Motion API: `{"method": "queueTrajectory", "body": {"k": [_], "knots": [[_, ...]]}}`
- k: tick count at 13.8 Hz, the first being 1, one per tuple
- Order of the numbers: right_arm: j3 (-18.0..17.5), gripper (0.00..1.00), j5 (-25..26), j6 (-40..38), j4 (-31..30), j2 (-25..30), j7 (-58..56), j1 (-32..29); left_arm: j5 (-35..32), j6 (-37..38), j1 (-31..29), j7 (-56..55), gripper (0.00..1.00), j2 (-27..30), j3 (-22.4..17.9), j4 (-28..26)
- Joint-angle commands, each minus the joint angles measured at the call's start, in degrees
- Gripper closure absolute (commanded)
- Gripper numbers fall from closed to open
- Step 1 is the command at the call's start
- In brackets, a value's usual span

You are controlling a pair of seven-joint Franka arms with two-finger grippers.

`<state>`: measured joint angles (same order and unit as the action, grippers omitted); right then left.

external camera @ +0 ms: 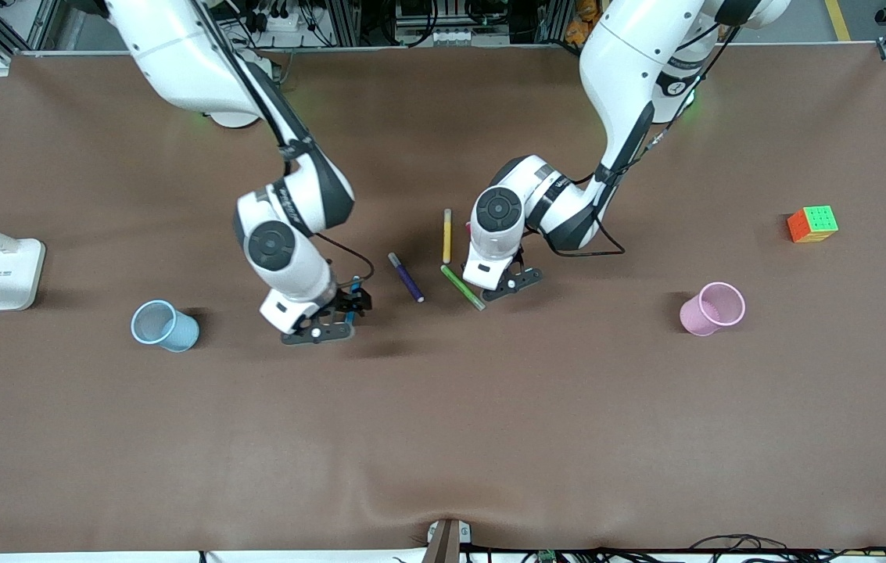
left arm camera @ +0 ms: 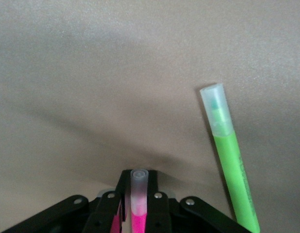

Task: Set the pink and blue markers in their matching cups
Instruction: 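Grasp the pink marker with the left gripper while the right gripper grasps the blue marker, then carry the pink marker to the pink cup while the right gripper carries blue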

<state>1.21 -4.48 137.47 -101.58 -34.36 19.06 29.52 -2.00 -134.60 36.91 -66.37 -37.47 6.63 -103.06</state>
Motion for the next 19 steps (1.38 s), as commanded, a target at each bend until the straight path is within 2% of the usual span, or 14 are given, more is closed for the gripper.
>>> {"method": "queueTrajectory", "body": {"k": [1, 5, 7, 9, 13, 14, 16, 17, 19], "knots": [[0.72, 0.00, 0.88, -0.36, 2.97, -2.29, 1.42, 0.54, -0.29, -0.14, 0.01, -1.30, 1.00, -0.06, -0.12, 0.31], [0.81, 0.00, 2.11, -0.27, 2.70, -3.78, 1.77, 0.27, -0.29, 1.26, -0.88, -1.21, 1.00, 1.87, -0.30, 0.22], [0.81, 0.00, 2.11, 0.78, 2.53, -4.31, 2.30, 0.27, -0.37, 4.68, -1.05, -1.04, 1.00, 3.98, -0.91, 0.31], [0.81, 0.00, 2.20, 1.05, 2.35, -4.75, 3.08, 0.36, -0.72, 6.10, -4.29, 0.01, 1.00, 6.35, -1.09, 0.31], [0.81, 0.00, 2.20, 2.19, 2.35, -5.45, 3.27, 0.54, -1.52, 9.60, -6.75, 2.38, 1.00, 10.05, -1.44, 1.27], [0.81, 0.00, 2.20, 2.63, 2.35, -5.71, 3.27, 0.54, -2.13, 11.36, -7.90, 3.09, 1.00, 10.84, -1.44, 1.54], [0.90, 0.00, 2.20, 2.81, 2.35, -5.81, 3.27, 0.54, -8.60, 13.91, -10.54, 3.62, 1.00, 12.68, -1.27, 1.81], [0.90, 0.06, 2.28, 2.81, 2.35, -5.80, 3.27, 0.54, -12.20, 15.40, -11.07, 4.06, 1.00, 13.47, -1.27, 1.81], [0.90, 0.59, 2.46, 2.81, 2.35, -5.72, 3.27, 0.54, -18.53, 17.08, -13.78, 7.37, 1.00, 15.14, -1.18, 1.81]]}}
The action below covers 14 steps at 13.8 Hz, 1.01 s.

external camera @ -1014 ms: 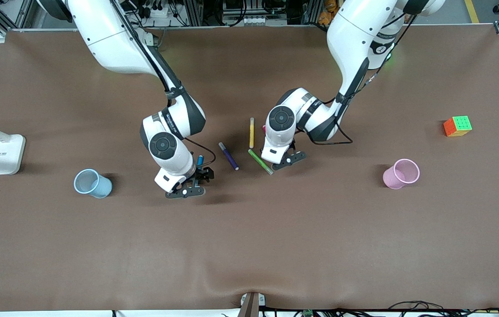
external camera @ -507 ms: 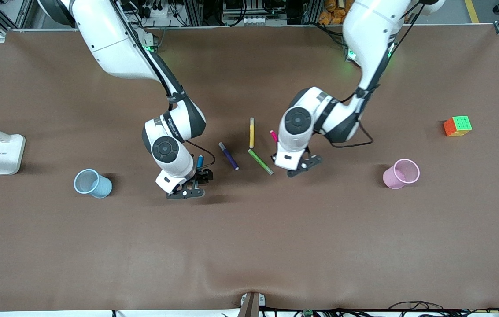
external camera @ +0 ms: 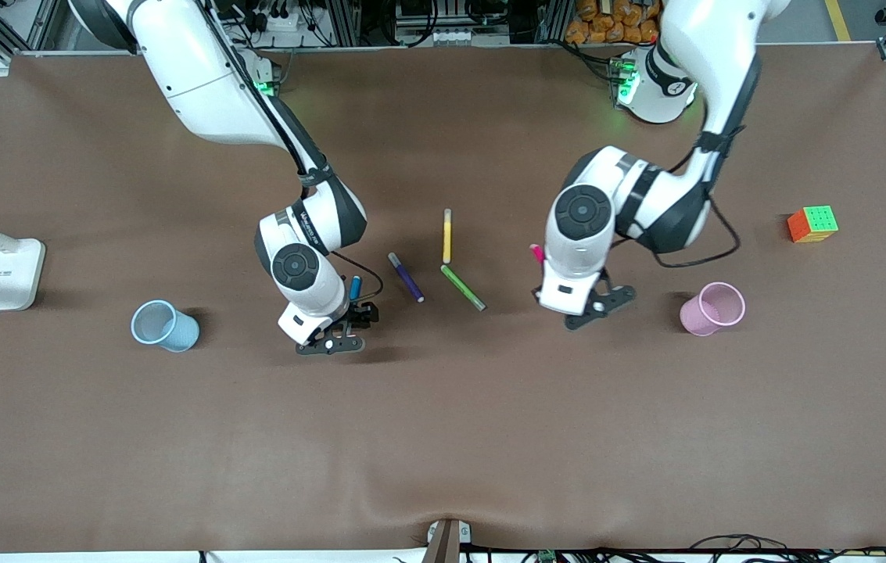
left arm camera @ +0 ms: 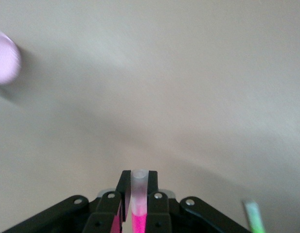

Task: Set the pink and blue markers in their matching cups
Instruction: 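Carry the pink marker to the pink cup while the right gripper carries blue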

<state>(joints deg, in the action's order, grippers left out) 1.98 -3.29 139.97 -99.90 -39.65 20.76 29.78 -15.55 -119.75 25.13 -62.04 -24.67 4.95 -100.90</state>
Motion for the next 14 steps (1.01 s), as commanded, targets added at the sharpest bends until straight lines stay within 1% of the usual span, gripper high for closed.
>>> {"method": "queueTrajectory", "body": {"k": [1, 2, 3, 5, 8, 10, 11, 12, 13, 14], "knots": [[0.22, 0.85, 1.27, 0.05, 0.58, -0.35, 1.48, 0.37, -6.85, 2.24, -3.24, 7.06, 1.00, 3.04, 0.59, -0.35], [0.31, 1.00, 1.44, 0.04, 0.15, -0.08, 1.48, 0.28, -7.39, 2.24, -4.12, 8.50, 1.00, 3.31, 0.50, 0.44], [0.48, 1.00, 1.88, -0.04, -0.38, 0.27, 1.48, 0.37, -7.83, 2.42, -4.39, 8.42, 1.00, 3.31, 0.33, 1.66], [0.66, 1.00, 2.76, -0.22, -0.38, 0.53, 1.39, 0.37, -9.14, 5.39, -5.18, 8.95, 1.00, 4.01, 0.24, 2.29], [0.75, 1.00, 3.82, -0.83, -0.38, 2.46, 1.13, 0.19, -12.39, 6.11, -9.04, 9.12, 1.00, 4.98, 0.24, 2.38], [0.83, 1.00, 3.90, -1.97, -0.38, 5.09, -0.88, -0.59, -18.00, 6.29, -11.68, 9.47, 1.00, 5.77, 0.50, 2.20], [0.83, 1.00, 3.90, -3.98, -0.38, 6.41, -3.94, -1.47, -20.38, 6.29, -12.82, 9.57, 1.00, 5.95, 0.50, 2.20], [0.75, 1.00, 3.90, -5.39, -0.38, 8.34, -7.71, -2.96, -24.66, 6.03, -14.13, 10.26, 1.00, 6.30, 0.76, 2.03], [0.75, 1.00, 3.82, -7.06, -0.38, 10.36, -12.19, -4.02, -27.40, 5.50, -15.36, 11.75, 1.00, 6.65, 0.85, 1.85], [0.66, 1.00, 3.73, -9.16, -0.21, 12.03, -16.58, -5.59, -28.39, 5.06, -16.16, 11.85, 1.00, 6.57, 0.94, 1.76]]}}
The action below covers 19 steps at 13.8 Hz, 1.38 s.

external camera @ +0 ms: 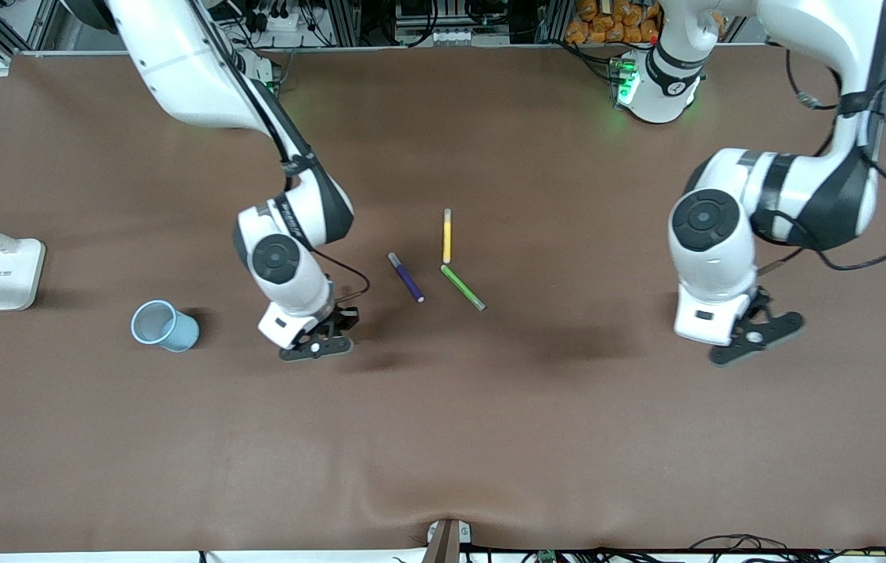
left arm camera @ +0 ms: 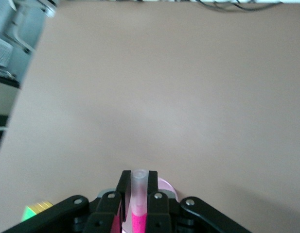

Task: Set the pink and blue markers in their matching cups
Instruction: 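Carry the pink marker to the pink cup while the right gripper carries blue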

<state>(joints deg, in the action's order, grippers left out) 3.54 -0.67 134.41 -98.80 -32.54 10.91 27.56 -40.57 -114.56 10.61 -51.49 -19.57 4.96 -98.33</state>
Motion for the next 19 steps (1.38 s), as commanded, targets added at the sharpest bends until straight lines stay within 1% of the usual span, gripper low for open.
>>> {"method": "queueTrajectory", "body": {"k": [1, 3, 4, 5, 6, 8, 10, 12, 15, 17, 19], "knots": [[-0.99, 1.00, 0.94, -5.37, -1.31, 6.77, -11.74, -5.31, -3.55, -1.45, -1.74, 1.30, 1.00, 1.46, 0.75, -1.16], [-1.25, 1.00, 0.24, -9.23, -1.13, 9.77, -22.28, -9.35, -5.55, -4.26, -3.04, 0.52, 1.00, 1.29, 0.75, -2.65], [-1.26, 1.00, -0.98, -10.91, -0.96, 11.00, -27.47, -11.11, -7.66, -7.66, -4.10, -0.01, 1.00, 1.37, 0.75, -4.66], [-1.17, 1.00, -3.26, -11.97, -1.04, 12.23, -32.83, -13.04, -10.55, -12.31, -5.15, -1.49, 1.00, 1.20, 0.75, -6.24], [-1.17, 1.00, -5.37, -13.02, -1.04, 12.94, -38.37, -15.06, -12.58, -14.10, -6.64, -3.25, 1.00, 0.94, 0.84, -7.22], [-1.17, 1.00, -9.06, -14.08, -0.96, 13.64, -48.05, -19.19, -13.39, -14.29, -6.05, -9.04, 1.00, 0.58, 1.01, -8.63], [-1.17, 1.00, -12.67, -15.40, -0.87, 14.09, -56.66, -22.01, -16.63, -14.81, -5.87, -12.56, 1.00, 0.58, 1.19, -10.21], [-1.17, 1.00, -16.62, -16.28, -0.87, 14.52, -65.54, -24.21, -17.43, -14.99, -5.34, -18.70, 1.00, 1.37, 2.06, -13.62], [-1.08, 1.00, -23.73, -16.46, -0.96, 14.44, -77.93, -27.73, -26.46, -14.99, -5.51, -28.99, 1.00, 1.64, 2.59, -17.59], [-1.08, 1.00, -29.71, -19.43, -0.87, 14.26, -85.23, -30.36, -27.89, -14.99, -5.87, -29.20, 1.00, 3.47, 2.77, -19.35], [-1.08, 1.00, -34.81, -22.77, -0.87, 14.00, -92.35, -33.35, -27.89, -14.99, -5.96, -30.15, 1.00, 3.14, 2.77, -19.44]]}}
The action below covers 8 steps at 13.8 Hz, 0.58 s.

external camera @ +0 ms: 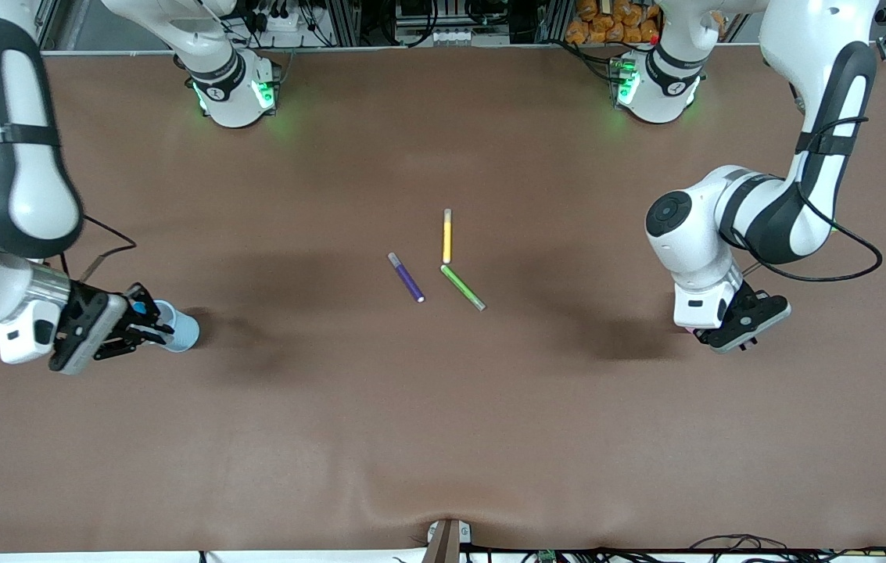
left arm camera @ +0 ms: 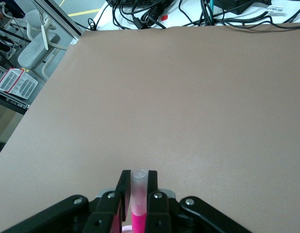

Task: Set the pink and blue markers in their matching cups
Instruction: 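Carry the pink marker to the pink cup while the right gripper carries blue, then drop the pink marker into the pink cup while the right gripper drops blue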

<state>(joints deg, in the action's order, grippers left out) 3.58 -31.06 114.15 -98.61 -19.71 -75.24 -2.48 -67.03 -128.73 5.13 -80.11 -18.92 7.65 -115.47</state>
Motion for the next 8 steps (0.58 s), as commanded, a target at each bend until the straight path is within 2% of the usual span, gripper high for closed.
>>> {"method": "queueTrajectory", "body": {"k": [1, 7, 8], "knots": [[-1.12, 1.00, -6.62, -4.09, -1.06, 1.17, -9.02, -4.62, -1.44, -0.82, -0.39, -2.23, 1.00, 2.40, 0.09, -3.09], [-1.03, 1.00, -17.53, -12.18, -1.06, 0.29, -22.65, -9.73, -3.09, -0.82, -0.56, -4.35, 1.00, 2.05, 0.09, -4.32], [-1.03, 1.00, -18.76, -12.98, -0.97, -0.23, -24.15, -10.34, -5.02, -0.82, -0.65, -4.52, 0.94, 1.96, 0.09, -4.68]]}}
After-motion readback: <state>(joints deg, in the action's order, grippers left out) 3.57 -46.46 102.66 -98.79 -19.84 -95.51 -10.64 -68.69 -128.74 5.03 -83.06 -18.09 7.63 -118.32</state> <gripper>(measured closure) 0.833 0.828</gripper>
